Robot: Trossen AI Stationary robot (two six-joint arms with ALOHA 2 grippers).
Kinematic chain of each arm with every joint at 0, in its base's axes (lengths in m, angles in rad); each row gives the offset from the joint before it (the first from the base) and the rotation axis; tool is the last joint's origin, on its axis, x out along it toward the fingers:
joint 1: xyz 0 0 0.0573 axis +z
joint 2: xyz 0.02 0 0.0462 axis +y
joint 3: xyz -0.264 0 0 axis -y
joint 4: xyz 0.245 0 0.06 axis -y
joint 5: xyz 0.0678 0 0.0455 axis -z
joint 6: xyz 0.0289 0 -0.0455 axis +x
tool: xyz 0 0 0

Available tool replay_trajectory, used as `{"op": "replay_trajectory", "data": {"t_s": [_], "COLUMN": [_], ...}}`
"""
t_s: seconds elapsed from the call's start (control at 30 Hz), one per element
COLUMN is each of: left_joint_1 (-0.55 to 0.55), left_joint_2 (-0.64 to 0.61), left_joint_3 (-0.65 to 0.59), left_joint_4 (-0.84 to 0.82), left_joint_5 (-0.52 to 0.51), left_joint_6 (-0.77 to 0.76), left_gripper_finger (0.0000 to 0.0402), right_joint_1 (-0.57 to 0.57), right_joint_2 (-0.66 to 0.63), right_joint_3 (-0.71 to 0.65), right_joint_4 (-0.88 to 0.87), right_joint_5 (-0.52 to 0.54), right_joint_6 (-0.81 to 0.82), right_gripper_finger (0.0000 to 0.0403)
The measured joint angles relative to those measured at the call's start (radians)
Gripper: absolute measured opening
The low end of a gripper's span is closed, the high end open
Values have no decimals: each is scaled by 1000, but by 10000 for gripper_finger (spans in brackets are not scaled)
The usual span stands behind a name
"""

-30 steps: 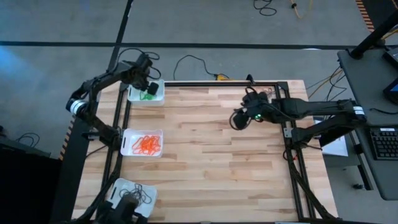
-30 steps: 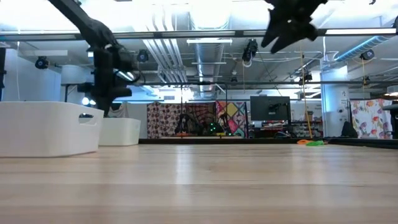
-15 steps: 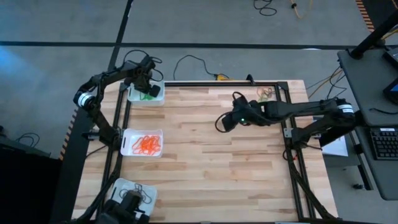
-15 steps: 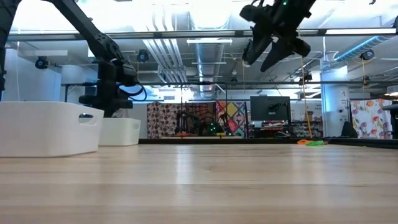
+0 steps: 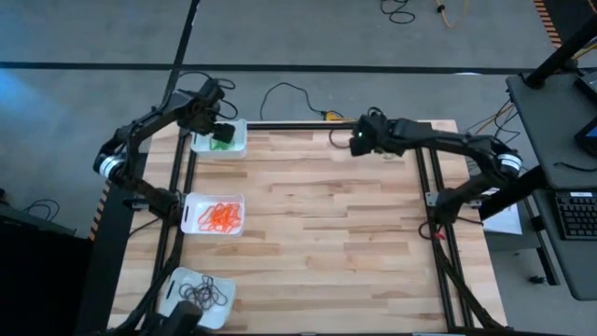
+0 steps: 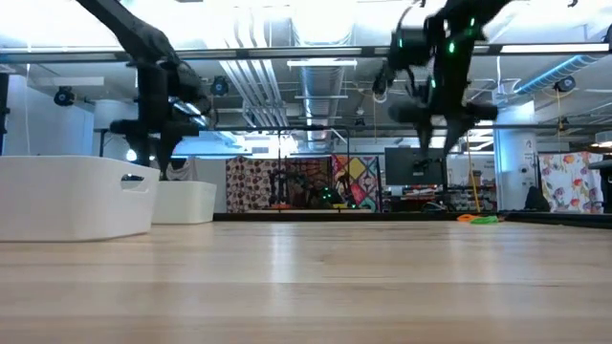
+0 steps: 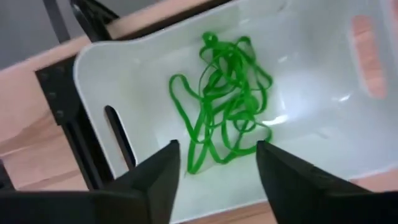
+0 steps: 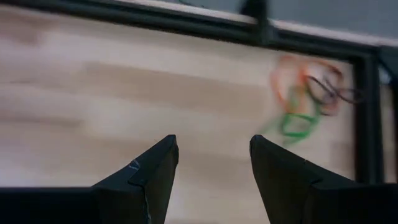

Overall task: Sort rubber bands into baskets
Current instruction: Put the green rubber band into the top white bin

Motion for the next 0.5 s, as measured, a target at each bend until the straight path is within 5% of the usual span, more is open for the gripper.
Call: {"op": "replay_trajectory", "data": {"t_s": [0.27, 0.5], "left_joint_1": [-67, -229], "left_joint_2": [-133, -274], "left_joint_3": [-2, -2], "left_joint_4": [34, 239], "left_joint_5": [101, 115], "left_joint_6": [-26, -50], "left_gripper_finger": [268, 277], "right_joint_1": [-222, -301], "right_joint_2": [142, 269], "right_joint_3": [-76, -124], "right_joint_4": [25, 88], "right_joint_5": [-97, -126], "right_joint_6": [-45, -35], "right_gripper_finger": [194, 188]}}
